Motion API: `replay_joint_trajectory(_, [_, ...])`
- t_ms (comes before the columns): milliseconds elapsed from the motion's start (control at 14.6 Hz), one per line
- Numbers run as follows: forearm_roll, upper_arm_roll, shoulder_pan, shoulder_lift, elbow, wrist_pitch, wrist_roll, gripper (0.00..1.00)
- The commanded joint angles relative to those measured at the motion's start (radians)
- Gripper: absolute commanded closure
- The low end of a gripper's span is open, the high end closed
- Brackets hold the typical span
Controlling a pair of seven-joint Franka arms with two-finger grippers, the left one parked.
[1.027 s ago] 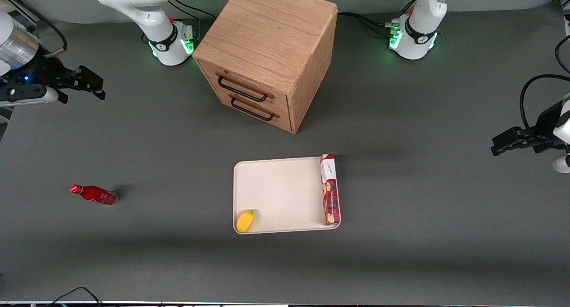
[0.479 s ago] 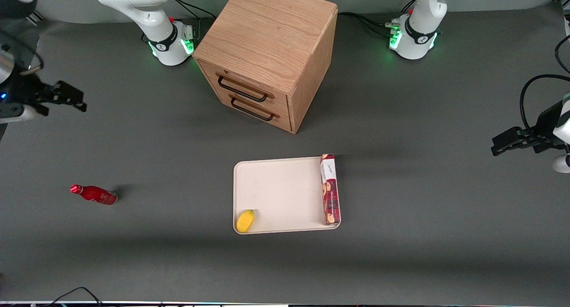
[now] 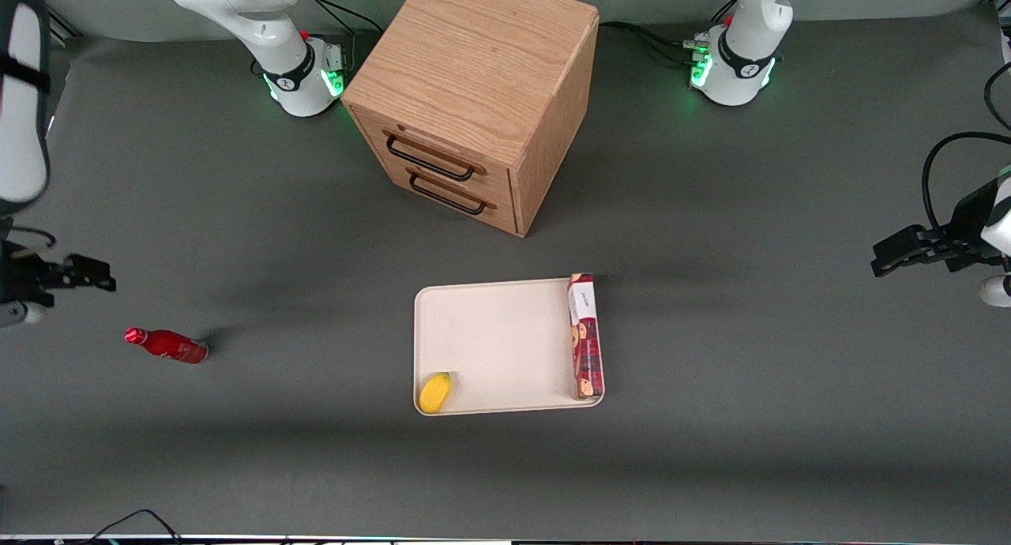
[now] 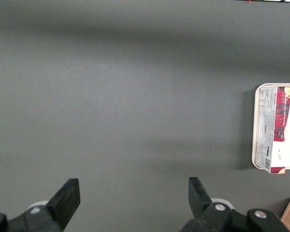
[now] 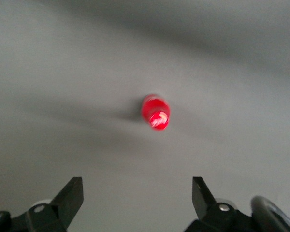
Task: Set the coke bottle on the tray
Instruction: 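Move the open right gripper down toward the red Coca-Cola bottle, then close the right gripper around the bottle's neck and lift it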
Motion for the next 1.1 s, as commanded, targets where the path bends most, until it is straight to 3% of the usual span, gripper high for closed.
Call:
replay_joint_trajectory(0, [0.036,-0.017,-0.004,0.089,-0.013,0.133,-0.082,0.00])
replay_joint_trajectory(411, [0.068,-0.020,-0.004,0.105,-0.140,0.324,-0.082,0.03])
replay_joint_trajectory(479, [0.072,-0.020,-0.003,0.105,-0.142,0.324,-0.082,0.14])
replay_joint_trajectory(685, [0.072,-0.020,-0.003,0.109,-0.146,0.324,-0.083,0.64])
replay_joint_trajectory(753, [0.072,-0.019,-0.004,0.109,-0.156,0.326,-0.083,0.76])
replay_joint_trajectory(959, [0.072,-0.020,-0.004,0.108,-0.160,0.321,-0.083,0.97])
replay_joint_trajectory(1027, [0.072,-0.019,0.000,0.100,-0.157,0.316,-0.083,1.00])
